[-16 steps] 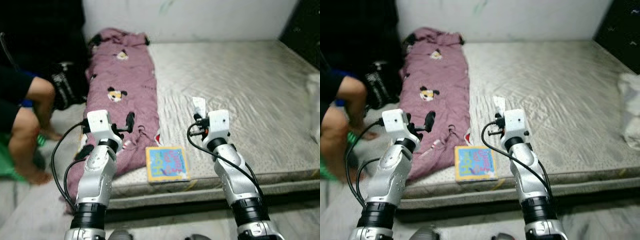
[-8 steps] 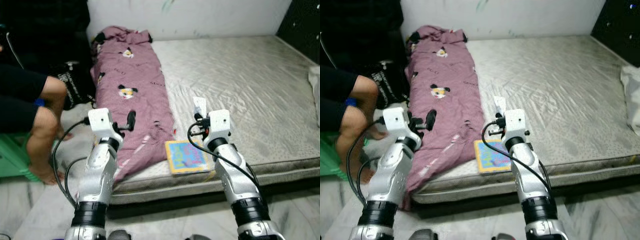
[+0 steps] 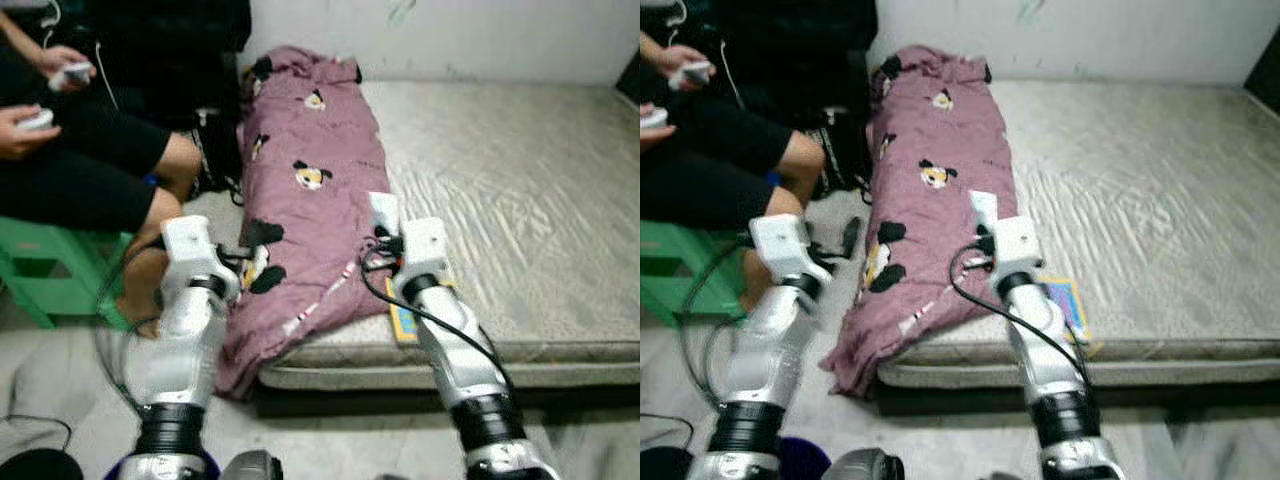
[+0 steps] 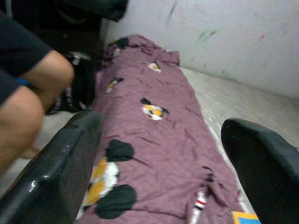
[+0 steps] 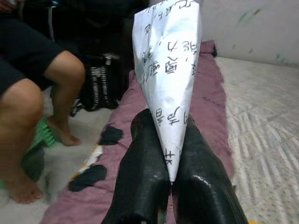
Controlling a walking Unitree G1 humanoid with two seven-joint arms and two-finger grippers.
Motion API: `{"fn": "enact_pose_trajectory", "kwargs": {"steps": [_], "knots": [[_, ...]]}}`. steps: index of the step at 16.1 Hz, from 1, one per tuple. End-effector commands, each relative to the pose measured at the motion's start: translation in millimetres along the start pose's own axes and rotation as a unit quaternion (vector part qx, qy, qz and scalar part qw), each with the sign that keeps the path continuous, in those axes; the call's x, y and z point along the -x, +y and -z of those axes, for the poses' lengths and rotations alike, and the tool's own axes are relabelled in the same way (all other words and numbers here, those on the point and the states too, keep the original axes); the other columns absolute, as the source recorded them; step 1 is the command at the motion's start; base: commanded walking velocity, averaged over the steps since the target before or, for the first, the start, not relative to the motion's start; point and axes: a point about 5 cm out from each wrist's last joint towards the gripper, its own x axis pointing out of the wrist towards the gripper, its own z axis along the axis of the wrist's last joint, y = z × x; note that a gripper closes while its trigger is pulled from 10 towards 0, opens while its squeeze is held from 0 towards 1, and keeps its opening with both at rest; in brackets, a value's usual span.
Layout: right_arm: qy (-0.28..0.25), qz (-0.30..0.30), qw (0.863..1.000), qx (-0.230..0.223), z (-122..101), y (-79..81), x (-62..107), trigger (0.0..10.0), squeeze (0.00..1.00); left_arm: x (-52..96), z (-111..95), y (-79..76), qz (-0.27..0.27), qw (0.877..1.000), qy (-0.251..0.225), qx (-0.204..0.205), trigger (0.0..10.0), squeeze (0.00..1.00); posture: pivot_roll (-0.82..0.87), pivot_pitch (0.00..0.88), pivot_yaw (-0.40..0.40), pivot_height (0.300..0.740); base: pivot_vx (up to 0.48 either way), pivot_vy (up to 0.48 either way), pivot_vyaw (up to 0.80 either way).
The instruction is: Clean up the room
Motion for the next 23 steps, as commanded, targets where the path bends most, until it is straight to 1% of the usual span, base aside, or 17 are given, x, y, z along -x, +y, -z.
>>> {"fn": "enact_pose_trajectory", "kwargs": {"steps": [1, 13, 23], "knots": [[-0.008, 0.000, 1.000, 0.007, -5.4, -3.0, -1.3, 10.0, 0.00, -0.9, -2.3, -3.1, 0.006, 1.000, -0.006, 0.000, 10.0, 0.00, 0.01, 0.000, -0.007, 0.740, 0.000, 0.000, 0.80], [-0.007, 0.000, 1.000, 0.008, -4.6, -2.1, -1.4, 10.0, 0.00, -1.2, -1.7, 1.3, -0.011, 1.000, -0.002, 0.000, 10.0, 0.00, 0.00, 0.000, -0.005, 0.740, 0.000, 0.000, 0.80], [-0.007, -0.002, 1.000, 0.011, -3.8, -1.2, -1.3, 10.0, 0.00, -2.1, -1.1, 1.0, -0.008, 1.000, -0.001, -0.007, 10.0, 0.00, 0.00, 0.000, -0.001, 0.740, 0.000, 0.000, 0.80]]}}
